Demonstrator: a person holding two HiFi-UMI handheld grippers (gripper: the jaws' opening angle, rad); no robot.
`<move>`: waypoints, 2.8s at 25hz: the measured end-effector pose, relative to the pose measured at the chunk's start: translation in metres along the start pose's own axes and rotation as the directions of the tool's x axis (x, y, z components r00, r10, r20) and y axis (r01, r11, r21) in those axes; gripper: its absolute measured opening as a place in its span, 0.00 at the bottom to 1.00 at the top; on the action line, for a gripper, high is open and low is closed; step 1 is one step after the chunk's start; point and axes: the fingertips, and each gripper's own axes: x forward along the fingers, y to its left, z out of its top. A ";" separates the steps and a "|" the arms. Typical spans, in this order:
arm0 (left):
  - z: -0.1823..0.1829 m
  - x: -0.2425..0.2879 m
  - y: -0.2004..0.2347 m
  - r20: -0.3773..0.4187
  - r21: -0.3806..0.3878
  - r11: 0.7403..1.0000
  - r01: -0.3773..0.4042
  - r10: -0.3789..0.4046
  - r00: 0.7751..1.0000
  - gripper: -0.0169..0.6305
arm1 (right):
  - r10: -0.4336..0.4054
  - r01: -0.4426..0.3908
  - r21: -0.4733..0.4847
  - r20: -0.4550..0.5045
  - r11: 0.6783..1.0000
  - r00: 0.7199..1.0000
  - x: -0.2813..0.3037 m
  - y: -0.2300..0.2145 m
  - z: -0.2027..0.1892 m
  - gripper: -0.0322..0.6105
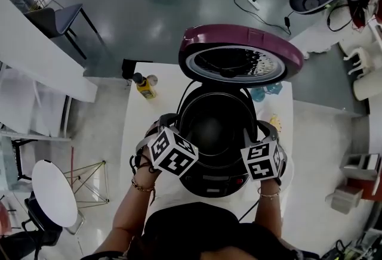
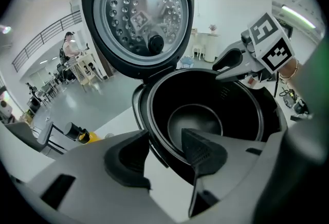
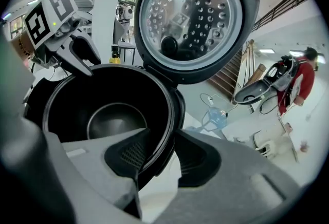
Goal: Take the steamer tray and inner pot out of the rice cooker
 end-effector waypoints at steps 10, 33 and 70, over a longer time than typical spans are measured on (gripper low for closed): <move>0.001 0.013 0.005 -0.174 0.102 0.995 -0.018 0.036 0.984 0.33 | -0.090 0.077 -0.178 -0.066 0.981 0.994 0.017 0.001 -0.003 0.27; 0.026 -0.037 0.018 0.124 -0.258 0.966 -0.029 0.063 0.990 0.13 | -0.144 0.075 0.216 0.323 0.973 0.935 -0.049 -0.021 0.036 0.17; -0.017 -0.244 0.044 0.468 -0.486 0.868 -0.099 0.354 0.809 0.08 | -0.051 -0.076 0.128 0.770 0.989 0.636 -0.204 0.050 0.149 0.13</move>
